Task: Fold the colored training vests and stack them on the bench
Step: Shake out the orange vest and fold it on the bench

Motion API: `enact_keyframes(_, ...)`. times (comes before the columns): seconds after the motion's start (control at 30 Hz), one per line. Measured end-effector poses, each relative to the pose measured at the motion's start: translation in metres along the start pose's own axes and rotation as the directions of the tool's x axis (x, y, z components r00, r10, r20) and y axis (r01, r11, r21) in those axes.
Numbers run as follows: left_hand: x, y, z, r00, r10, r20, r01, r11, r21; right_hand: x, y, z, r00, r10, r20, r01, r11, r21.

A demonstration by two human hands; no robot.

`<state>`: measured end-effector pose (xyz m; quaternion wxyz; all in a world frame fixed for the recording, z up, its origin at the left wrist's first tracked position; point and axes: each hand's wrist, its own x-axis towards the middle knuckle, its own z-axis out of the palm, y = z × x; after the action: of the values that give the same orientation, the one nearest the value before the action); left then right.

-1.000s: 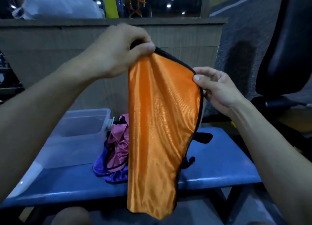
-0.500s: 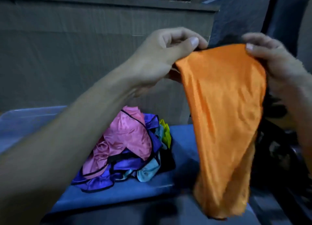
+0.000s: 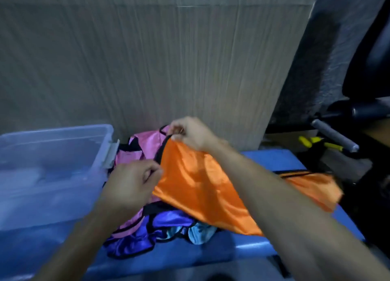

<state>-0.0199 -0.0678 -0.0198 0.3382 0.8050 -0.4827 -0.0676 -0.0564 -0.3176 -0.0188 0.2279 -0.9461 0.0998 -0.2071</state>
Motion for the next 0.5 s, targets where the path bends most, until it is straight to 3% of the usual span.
enact_keyframes(0.07,-0.003,-0.030,0.005,1.000,0.014,-0.007,-0.013,0.989,0.144,-0.003,-0.007,0.040,0.999,-0.009,0.050,0.013,0.996,-0.084)
enact_keyframes(0.17,-0.008,-0.056,0.011,0.997,0.058,-0.044,-0.038,0.930,0.365,-0.004,-0.009,0.056,0.999,-0.036,-0.016,0.034,0.994,-0.105)
enact_keyframes(0.3,-0.011,-0.069,0.024,0.971,0.237,-0.020,-0.169,0.748,0.642,-0.040,-0.010,0.043,0.963,-0.106,-0.248,0.088,0.993,-0.081)
enact_keyframes(0.4,0.002,-0.046,0.036,0.971,0.239,0.000,-0.185,0.753,0.632,-0.089,0.015,0.011,0.924,-0.026,-0.382,0.019,1.000,-0.023)
enact_keyframes(0.5,0.012,-0.004,0.062,0.934,0.342,0.100,-0.350,0.827,0.439,-0.154,0.057,-0.017,0.845,0.183,-0.502,-0.214,0.977,-0.003)
